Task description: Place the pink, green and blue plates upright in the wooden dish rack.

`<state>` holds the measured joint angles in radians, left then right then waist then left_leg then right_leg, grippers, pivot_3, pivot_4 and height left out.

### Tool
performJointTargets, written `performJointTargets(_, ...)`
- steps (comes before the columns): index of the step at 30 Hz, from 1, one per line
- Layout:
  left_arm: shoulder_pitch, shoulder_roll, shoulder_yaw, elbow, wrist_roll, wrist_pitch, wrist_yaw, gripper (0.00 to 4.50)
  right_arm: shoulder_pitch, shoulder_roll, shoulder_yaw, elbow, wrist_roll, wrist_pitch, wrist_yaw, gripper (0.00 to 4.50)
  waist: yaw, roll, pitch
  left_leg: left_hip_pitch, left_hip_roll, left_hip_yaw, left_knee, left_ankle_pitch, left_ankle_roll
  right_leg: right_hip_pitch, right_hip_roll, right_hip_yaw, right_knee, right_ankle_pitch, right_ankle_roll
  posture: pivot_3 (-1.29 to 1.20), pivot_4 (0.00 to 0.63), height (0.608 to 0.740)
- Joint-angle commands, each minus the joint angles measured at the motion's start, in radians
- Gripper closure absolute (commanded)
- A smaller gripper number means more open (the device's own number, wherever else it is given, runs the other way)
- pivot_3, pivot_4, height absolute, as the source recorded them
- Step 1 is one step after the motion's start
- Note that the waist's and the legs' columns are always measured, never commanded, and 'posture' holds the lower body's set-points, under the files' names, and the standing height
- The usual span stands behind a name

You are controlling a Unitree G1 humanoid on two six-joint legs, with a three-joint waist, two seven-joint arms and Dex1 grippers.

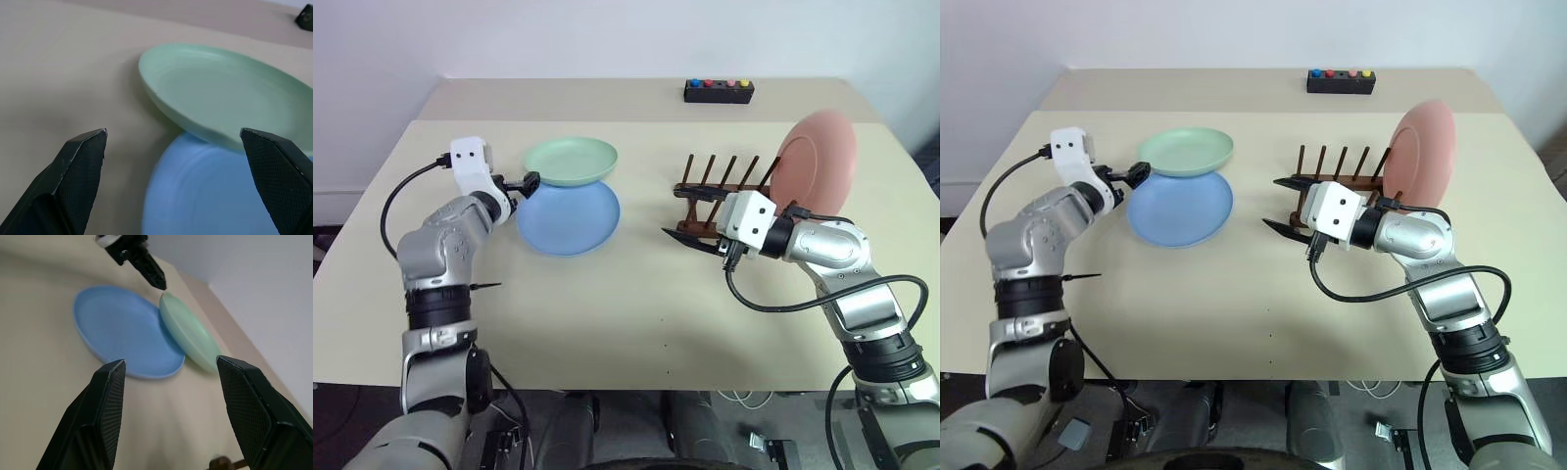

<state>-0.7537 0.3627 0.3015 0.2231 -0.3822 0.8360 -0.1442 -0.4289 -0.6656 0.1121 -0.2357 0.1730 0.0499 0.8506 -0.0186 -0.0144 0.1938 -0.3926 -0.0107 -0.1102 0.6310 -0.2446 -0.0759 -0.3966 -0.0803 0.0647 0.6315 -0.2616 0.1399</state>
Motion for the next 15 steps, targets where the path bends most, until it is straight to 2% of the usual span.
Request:
performJointTargets(1, -0.080, -0.003, 0.036, 0.067, -0.005, -0.028, 0.027, 0.00, 0.002, 0.002, -0.019, -0.046, -0.004, -0.009, -0.007, 1.52, -0.001, 0.000, 0.000, 0.000, 0.000, 0.000, 0.000, 0.000, 0.000, 0.000, 0.000, 0.000, 0.000, 0.000, 0.000, 0.00, 0.150, 0.734)
performJointTargets(9, -0.273, -0.012, 0.058, 0.421, 0.035, -0.143, 0.113, 0.00, 0.030, 0.001, -0.023, -0.061, -0.017, 0.000, -0.018, 1.52, -0.002, 0.000, 0.000, 0.000, 0.000, 0.000, 0.000, 0.000, 0.000, 0.000, 0.000, 0.000, 0.000, 0.000, 0.000, 0.00, 0.150, 0.734)
performJointTargets(15, -0.379, -0.010, 0.081, 0.655, 0.022, -0.191, 0.103, 0.00, 0.035, 0.004, -0.025, -0.064, -0.015, 0.000, -0.020, 1.52, 0.000, -0.001, 0.000, 0.000, 0.000, 0.000, 0.000, 0.000, 0.000, 0.000, 0.000, 0.000, 0.000, 0.000, 0.000, 0.00, 0.150, 0.734)
